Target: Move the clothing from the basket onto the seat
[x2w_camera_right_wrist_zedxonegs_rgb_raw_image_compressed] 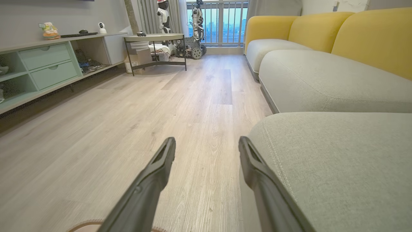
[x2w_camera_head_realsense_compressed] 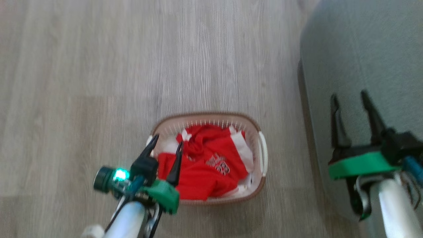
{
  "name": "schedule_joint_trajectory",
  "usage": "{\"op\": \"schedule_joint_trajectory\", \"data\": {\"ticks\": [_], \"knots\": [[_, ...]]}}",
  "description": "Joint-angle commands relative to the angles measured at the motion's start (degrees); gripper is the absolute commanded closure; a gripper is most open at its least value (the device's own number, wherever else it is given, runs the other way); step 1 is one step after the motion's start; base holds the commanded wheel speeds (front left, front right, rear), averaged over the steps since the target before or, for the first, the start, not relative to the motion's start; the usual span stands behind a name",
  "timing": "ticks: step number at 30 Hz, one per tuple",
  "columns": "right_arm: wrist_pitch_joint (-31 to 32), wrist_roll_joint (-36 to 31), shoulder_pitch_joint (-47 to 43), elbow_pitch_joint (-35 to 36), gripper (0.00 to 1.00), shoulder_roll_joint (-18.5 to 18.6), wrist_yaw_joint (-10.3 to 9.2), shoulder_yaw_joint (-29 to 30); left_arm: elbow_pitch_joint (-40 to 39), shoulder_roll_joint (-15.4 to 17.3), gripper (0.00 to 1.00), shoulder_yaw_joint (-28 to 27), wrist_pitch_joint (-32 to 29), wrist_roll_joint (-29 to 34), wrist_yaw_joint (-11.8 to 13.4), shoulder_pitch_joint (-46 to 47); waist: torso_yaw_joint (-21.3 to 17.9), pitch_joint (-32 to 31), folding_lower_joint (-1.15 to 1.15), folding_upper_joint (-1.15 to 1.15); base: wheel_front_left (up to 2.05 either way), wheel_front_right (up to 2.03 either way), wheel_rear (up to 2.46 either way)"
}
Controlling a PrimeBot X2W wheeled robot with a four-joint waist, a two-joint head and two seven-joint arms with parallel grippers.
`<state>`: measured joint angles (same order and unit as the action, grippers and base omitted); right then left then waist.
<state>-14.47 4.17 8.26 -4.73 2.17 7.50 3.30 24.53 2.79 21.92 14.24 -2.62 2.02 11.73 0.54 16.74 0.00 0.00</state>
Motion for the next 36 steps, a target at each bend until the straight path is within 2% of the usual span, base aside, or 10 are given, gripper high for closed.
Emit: {"op": "schedule_joint_trajectory", "data": {"ticks": [1, 7, 15, 21, 30, 36], "knots": [[-0.52, -0.61, 2.71, 2.60, 0.00, 0.71, -0.01, -0.76, -0.02, 0.10, 0.00, -0.63, 0.76, 0.07, -0.12, 3.54, -0.43, 7.67, 0.00, 0.00, 0.00, 0.00, 0.00], [-0.52, -1.36, 9.19, 5.44, 0.00, 0.71, -0.01, 0.19, 7.52, 0.09, 0.00, 4.46, 0.76, -0.75, -0.34, 12.37, -1.33, 16.81, 0.00, 0.00, 0.00, 0.00, 0.00], [-0.52, -1.59, 14.97, 9.47, 0.00, 0.71, -0.01, 0.10, 16.32, 0.09, 0.00, 11.69, 0.76, -2.17, -0.78, 21.75, -2.27, 25.34, 0.00, 0.00, 0.00, 0.00, 0.00], [-0.52, -1.19, 17.49, 12.41, 0.00, 0.71, -0.01, -1.17, 23.79, 0.09, 0.00, 15.40, 0.76, -4.30, 0.15, 28.32, -3.74, 30.62, 0.00, 0.00, 0.00, 0.00, 0.00], [-0.52, -0.46, 18.99, 14.91, 0.00, 0.71, -0.01, -2.39, 31.30, 0.09, 0.00, 17.19, 0.76, -5.49, 1.58, 35.53, -5.82, 35.69, 0.00, 0.00, 0.00, 0.00, 0.00], [-0.52, 0.20, 19.18, 15.88, 0.00, 0.71, -0.01, -3.02, 35.53, 0.20, 0.00, 16.12, 0.76, -5.90, 3.72, 38.39, -6.84, 37.35, 0.00, 0.00, 0.00, 0.00, 0.00]]}}
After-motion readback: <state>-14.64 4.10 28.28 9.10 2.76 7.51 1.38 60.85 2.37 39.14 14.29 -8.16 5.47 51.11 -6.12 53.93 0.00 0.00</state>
